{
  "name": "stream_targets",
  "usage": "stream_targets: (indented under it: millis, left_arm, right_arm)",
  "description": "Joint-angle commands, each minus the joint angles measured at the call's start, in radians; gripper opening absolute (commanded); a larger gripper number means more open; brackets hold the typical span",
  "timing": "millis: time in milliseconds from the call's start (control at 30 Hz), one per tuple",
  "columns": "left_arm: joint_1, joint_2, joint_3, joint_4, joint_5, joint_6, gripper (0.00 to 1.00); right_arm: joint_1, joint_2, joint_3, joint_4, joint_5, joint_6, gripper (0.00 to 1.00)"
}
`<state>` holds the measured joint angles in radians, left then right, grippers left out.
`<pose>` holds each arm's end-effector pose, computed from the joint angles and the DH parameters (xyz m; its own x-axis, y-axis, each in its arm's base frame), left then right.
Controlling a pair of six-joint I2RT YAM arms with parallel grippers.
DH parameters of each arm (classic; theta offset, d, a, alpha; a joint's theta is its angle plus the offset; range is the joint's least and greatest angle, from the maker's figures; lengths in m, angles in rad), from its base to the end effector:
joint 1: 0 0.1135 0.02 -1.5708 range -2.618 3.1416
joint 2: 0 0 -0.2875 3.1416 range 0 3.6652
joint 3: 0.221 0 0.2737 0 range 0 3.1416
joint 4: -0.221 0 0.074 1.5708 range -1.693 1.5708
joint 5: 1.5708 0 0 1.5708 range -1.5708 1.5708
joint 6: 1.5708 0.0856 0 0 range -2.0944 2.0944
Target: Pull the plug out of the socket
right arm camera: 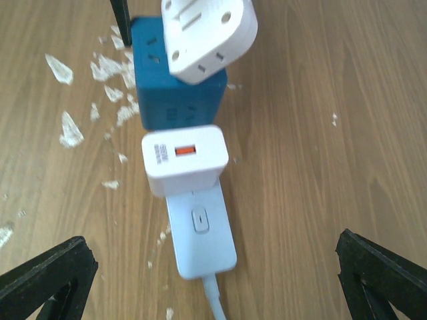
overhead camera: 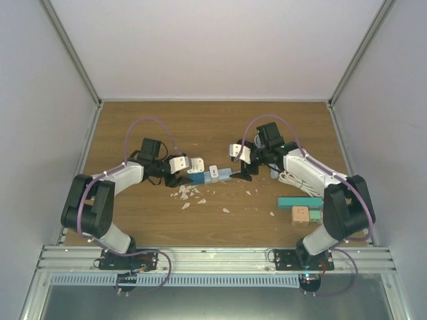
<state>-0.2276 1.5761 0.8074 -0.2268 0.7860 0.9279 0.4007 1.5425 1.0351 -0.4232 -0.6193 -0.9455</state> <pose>0.3062 -0.1331 0.1456 -0.0622 0.5950 -0.8013 0.9746 0.2091 0.0796 0.3123 0.1863 0.2083 0.0841 -0.6814 -0.7271 -0.9715 0.1061 -0.2118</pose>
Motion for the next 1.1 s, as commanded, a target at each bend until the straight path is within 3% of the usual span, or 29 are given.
stream_targets:
  millis: [0, 500, 800, 1000, 1067]
  left_arm:
    - [-0.008, -0.052, -0.046, 0.061, -0.029, 0.089, 0.43]
    - [-0.007, -0.049, -0.064, 0.047, -0.032, 0.083, 0.43]
    - [-0.008, -0.020, -0.030, 0.036, -0.018, 0.052, 0.47]
    - [-0.007, -0.018, -0.009, 0.008, 0.007, 0.042, 0.75]
    - [-0.007, -0.019, -0.001, -0.002, 0.019, 0.034, 0.80]
  right_arm:
    - [0.029, 0.090, 0.090, -0.106, -0.145, -0.002, 1.00]
    - [0.103, 0.334, 0.229, -0.095, -0.166, -0.025, 0.97]
    - [0.110, 0.379, 0.233, -0.059, -0.160, 0.002, 0.84]
    - [0.112, 0.381, 0.233, -0.051, -0.167, -0.004, 0.81]
    - [0.110, 0.385, 0.235, -0.052, -0.169, -0.009, 0.80]
